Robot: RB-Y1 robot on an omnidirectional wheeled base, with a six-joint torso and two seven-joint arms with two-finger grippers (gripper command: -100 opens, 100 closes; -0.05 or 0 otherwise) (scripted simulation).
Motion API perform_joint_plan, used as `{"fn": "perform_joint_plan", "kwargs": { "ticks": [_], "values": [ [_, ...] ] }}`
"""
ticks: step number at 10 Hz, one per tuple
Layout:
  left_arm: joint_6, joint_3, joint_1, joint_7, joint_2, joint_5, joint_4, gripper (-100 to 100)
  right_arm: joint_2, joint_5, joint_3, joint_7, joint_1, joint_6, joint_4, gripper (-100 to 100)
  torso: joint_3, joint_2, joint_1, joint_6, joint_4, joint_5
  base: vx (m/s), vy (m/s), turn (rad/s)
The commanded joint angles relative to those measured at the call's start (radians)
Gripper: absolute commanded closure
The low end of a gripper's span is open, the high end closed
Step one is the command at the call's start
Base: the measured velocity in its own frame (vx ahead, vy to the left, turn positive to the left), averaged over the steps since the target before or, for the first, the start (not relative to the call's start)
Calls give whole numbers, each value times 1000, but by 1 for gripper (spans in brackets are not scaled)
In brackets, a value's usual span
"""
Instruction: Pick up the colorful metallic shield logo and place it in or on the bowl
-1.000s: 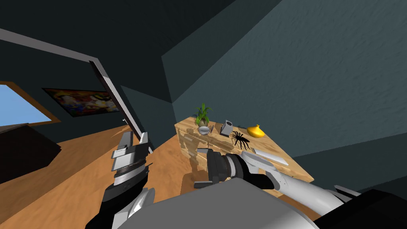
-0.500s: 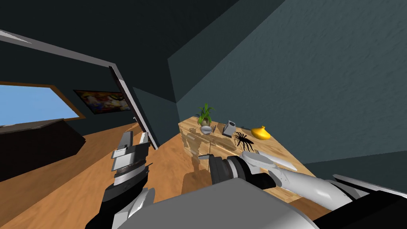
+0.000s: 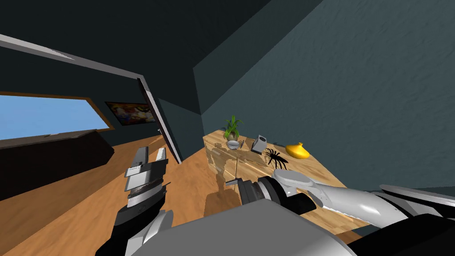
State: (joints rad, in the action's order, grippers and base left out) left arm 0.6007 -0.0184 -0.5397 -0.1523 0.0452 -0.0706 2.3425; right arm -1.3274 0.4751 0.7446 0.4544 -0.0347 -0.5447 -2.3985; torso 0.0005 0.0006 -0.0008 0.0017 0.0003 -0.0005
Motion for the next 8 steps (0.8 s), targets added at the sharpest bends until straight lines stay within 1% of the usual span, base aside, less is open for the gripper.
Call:
{"fn": "perform_joint_plan", "kwargs": {
  "ticks": [1,2,3,4,5,6,7,8],
  "values": [
    [0,0,0,0,0,0,0,0,-50,9,50,43,21,-21,35,-100,0,0,0,0,0,0,-26,23,235],
    [0,0,0,0,0,0,0,0,-84,9,54,43,21,-21,35,-100,0,0,1,-1,0,0,-27,9,189],
    [0,0,0,0,0,0,0,0,-122,16,88,76,44,-28,56,-100,0,0,1,0,0,0,-30,9,304],
    [0,0,0,0,0,0,0,0,-150,16,105,76,44,-28,56,-100,0,0,1,-1,0,0,-24,0,142],
    [0,0,0,0,0,0,0,0,-170,16,105,76,44,-28,56,-100,0,0,0,0,0,0,-10,-3,-25],
    [0,0,0,0,0,0,0,0,-205,20,150,111,66,-34,79,-100,0,0,0,0,0,0,-15,8,260],
    [0,0,0,0,0,0,0,0,-231,20,155,111,66,-34,79,-100,0,-1,0,-1,0,0,-14,3,184],
    [0,0,0,0,0,0,0,0,-249,20,155,111,66,-34,79,-100,0,-1,0,0,0,0,-5,1,-12]
  ]
}}
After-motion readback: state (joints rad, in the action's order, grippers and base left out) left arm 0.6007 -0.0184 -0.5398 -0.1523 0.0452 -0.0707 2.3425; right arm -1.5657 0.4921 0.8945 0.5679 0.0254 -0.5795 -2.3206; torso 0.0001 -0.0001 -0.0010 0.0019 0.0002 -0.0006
